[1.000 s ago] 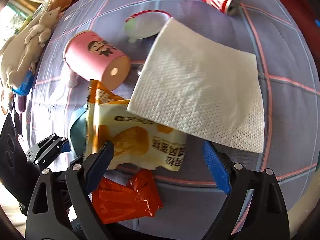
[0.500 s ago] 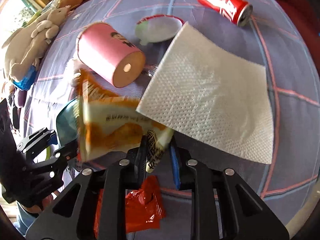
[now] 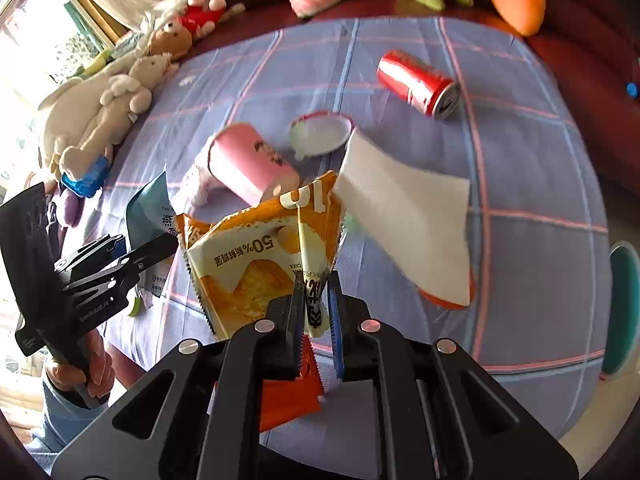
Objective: Collect trash
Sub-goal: 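Lift both wrappers and carry them toward the teal bucket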
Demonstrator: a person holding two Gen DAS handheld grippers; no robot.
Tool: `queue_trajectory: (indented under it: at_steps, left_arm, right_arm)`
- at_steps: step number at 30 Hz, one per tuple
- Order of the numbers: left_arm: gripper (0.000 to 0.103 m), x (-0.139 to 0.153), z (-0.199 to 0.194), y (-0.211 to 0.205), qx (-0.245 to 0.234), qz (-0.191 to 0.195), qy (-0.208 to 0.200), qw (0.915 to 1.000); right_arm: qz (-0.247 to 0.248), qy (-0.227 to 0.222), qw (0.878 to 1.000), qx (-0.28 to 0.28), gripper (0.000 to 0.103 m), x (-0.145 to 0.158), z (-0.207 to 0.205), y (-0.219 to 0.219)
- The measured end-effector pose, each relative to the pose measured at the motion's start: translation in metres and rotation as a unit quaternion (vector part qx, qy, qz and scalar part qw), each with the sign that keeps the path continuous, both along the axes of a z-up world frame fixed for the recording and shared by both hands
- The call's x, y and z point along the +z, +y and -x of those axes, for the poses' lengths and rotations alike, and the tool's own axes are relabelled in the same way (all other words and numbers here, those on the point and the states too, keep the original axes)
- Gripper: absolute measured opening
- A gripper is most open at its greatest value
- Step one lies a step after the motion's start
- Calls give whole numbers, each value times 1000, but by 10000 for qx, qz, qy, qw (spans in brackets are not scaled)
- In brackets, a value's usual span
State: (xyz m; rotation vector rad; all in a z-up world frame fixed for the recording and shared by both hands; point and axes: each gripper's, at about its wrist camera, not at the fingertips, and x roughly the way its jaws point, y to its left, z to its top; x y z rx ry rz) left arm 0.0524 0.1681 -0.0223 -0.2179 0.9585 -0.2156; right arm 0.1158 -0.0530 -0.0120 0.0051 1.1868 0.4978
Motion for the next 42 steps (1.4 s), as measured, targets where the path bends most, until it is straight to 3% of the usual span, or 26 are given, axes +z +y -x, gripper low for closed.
queue_trajectory:
  at_steps: [6, 12, 20, 31, 42]
  left_arm:
    - [35, 13, -10, -20, -91, -146, -108, 9998]
    - [35, 31, -22, -41, -213, -253, -292, 9990]
    - [35, 48, -33, -83, -574, -230, -439, 9971]
    - [35, 45, -63, -222, -1740, -341, -401, 9833]
    - [35, 26, -93, -397, -2908, -567, -237, 9548]
  right_arm:
    - [86, -524, 9977, -430, 11, 32, -21, -32]
    - [-101, -560, 9966, -590, 11, 46, -30, -57]
    - [1, -1050, 9916, -757, 11, 81, -27, -96]
    - [240, -827, 9761, -1996, 11, 58, -18, -245]
    - [319, -597, 9488, -3084, 11, 15, 2, -399]
